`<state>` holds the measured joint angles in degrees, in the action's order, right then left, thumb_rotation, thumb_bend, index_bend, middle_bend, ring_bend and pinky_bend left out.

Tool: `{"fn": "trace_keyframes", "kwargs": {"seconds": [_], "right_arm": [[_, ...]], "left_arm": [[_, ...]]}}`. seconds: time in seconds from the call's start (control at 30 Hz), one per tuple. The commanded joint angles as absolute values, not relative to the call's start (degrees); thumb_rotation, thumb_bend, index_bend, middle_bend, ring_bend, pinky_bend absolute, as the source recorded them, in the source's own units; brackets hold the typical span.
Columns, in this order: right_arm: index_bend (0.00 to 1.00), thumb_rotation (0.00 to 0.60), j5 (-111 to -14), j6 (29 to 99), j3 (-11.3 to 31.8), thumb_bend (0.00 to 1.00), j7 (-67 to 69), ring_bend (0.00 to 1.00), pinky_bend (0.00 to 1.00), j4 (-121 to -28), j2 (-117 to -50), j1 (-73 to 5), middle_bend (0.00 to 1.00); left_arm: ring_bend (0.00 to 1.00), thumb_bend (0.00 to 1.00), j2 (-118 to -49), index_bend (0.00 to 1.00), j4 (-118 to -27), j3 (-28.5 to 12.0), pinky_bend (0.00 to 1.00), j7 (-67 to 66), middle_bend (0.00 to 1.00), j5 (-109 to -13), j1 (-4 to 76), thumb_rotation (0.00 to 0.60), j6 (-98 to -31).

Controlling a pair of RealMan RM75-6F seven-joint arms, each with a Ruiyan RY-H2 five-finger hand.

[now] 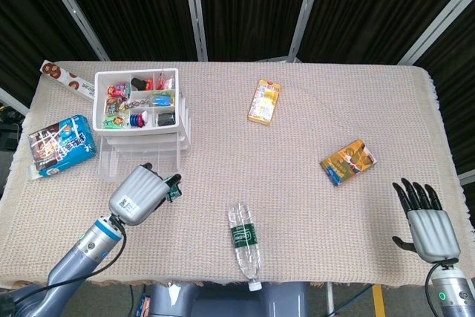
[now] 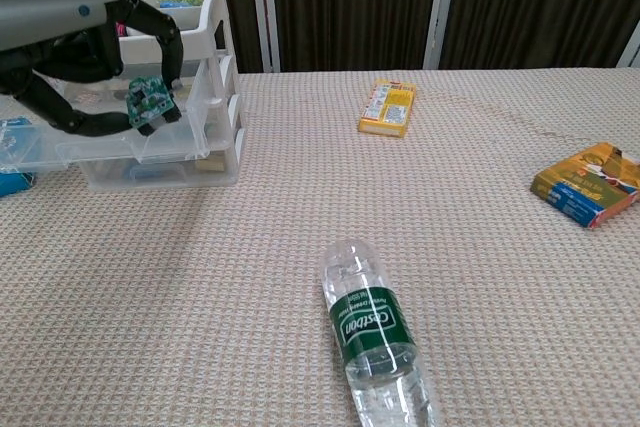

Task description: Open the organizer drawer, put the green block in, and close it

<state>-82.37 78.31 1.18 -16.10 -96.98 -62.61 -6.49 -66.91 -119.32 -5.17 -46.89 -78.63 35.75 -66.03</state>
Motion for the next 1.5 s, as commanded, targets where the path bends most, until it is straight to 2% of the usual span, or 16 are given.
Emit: {"fn": "trace_keyframes", "kwargs": {"seconds": [0.03,0.2,0.47,0.5,0.6,0.67,0.83,1.13,1.23,1.33,1.37,1.5], "right_arm": [[0.06,0.600,-82.34,78.27,1.17,0.00,-16.08,0.00,0.00,-96.98,-62.59,-6.49,0.00],[0.06,0.600,-82.33,78.09,1.11,0.00,-15.97,0.00,0.00,-97.01,-62.52,-6.54,0.00],[0.06,0.600,-82.32,77.91,1.03,0.00,-16.16,0.00,0.00,-97.22,-62.47,-6.59,0.00],[0.06,0.600,-82.25,77.87,1.04,0.00,-16.21,0.00,0.00,-97.24,-62.48,-6.60,0.00],[0.06,0.600,-82.17,77.84,1.05,0.00,-16.26,0.00,0.00,-97.29,-62.47,-6.61,0.00],[0.06,0.600,-82.17,77.87,1.06,0.00,-16.16,0.00,0.00,-97.33,-62.46,-6.59,0.00],[0.06,0.600,-82.32,77.92,1.04,0.00,-15.96,0.00,0.00,-97.30,-62.43,-6.59,0.00],[0.06,0.600,-82.45,77.97,1.00,0.00,-15.75,0.00,0.00,-97.27,-62.41,-6.57,0.00],[0.06,0.600,-82.42,77.96,1.00,0.00,-15.68,0.00,0.00,-97.28,-62.39,-6.56,0.00],[0.06,0.600,-82.37,77.96,1.02,0.00,-15.68,0.00,0.00,-97.27,-62.38,-6.56,0.00],[0.06,0.600,-82.35,77.94,1.03,0.00,-15.71,0.00,0.00,-97.26,-62.38,-6.57,0.00],[0.06,0.600,-82.29,78.00,1.08,0.00,-15.85,0.00,0.00,-97.28,-62.42,-6.57,0.00]], "left_arm": [[0.85,0.50,-64.44,0.69,-118.53,-8.78,0.66,-46.70,0.98,-73.72,37.87,0.600,-64.99],[0.85,0.50,-63.10,0.68,-114.91,-10.61,0.66,-46.47,0.98,-67.43,39.38,0.600,-63.24],[0.84,0.49,-63.96,0.60,-108.13,-10.30,0.66,-44.93,0.97,-61.79,40.63,0.600,-60.79],[0.84,0.46,-64.28,0.59,-107.31,-10.14,0.66,-44.96,0.97,-60.97,40.82,0.600,-60.48],[0.84,0.30,-65.16,0.58,-105.81,-9.64,0.66,-44.92,0.97,-59.72,41.16,0.600,-60.15],[0.84,0.27,-65.63,0.57,-105.21,-9.21,0.66,-44.83,0.97,-59.44,41.26,0.600,-60.04],[0.84,0.13,-66.30,0.41,-104.33,-8.60,0.66,-44.90,0.97,-60.10,41.36,0.600,-60.72],[0.82,0.09,-66.32,0.31,-104.55,-8.34,0.65,-44.78,0.95,-61.29,41.15,0.600,-63.12],[0.75,0.09,-65.82,0.30,-105.05,-8.19,0.60,-44.01,0.87,-62.61,40.63,0.600,-64.20],[0.59,0.09,-64.92,0.28,-106.84,-7.72,0.50,-41.41,0.69,-66.28,39.25,0.600,-66.36],[0.53,0.09,-64.32,0.28,-107.62,-7.02,0.46,-40.09,0.62,-68.77,38.44,0.600,-67.27],[0.45,0.17,-62.29,0.28,-108.20,-2.89,0.42,-37.23,0.51,-81.62,35.58,0.600,-71.21]]}}
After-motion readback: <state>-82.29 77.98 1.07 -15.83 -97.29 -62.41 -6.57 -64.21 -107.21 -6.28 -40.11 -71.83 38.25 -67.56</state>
